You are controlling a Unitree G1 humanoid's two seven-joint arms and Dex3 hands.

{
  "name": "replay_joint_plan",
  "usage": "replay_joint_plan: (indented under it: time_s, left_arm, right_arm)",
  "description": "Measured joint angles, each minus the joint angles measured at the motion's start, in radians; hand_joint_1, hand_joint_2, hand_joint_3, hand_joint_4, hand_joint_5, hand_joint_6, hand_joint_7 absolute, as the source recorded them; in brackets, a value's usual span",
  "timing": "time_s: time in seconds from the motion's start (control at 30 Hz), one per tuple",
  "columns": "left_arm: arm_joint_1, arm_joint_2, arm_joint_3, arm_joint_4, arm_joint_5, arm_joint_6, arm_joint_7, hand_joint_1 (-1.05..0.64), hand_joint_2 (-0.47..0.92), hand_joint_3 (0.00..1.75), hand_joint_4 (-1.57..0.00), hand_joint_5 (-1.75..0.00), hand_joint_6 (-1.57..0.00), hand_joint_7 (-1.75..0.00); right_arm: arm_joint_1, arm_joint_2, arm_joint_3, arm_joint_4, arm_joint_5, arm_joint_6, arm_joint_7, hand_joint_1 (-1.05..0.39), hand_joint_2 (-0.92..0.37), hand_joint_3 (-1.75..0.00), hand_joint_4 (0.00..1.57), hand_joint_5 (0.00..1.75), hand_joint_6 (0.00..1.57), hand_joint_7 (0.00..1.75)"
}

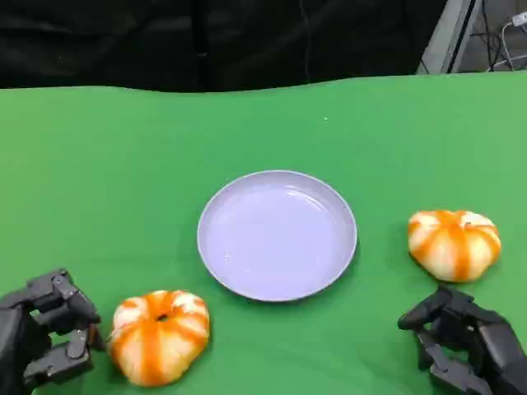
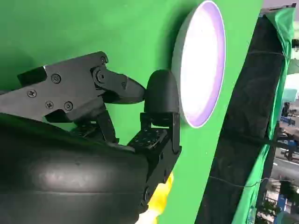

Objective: Grasp the bread from the table and place it into the plate.

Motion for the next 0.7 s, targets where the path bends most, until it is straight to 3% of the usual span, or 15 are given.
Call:
replay_joint_plan:
  time_s: [0.7]
  left_arm:
    - [-0.007,0.000,0.003,0.014,0.002,-0.016,0.003,0.03,0.53,1.21,-0.99,-1.54,-0.98,-1.27]
  right_arm:
    - [-0.006,0.000,-0.006,0.011,0.002,-0.004,0.007,-0.15,-0.80,-0.72,0.70,1.75,0.75,1.25]
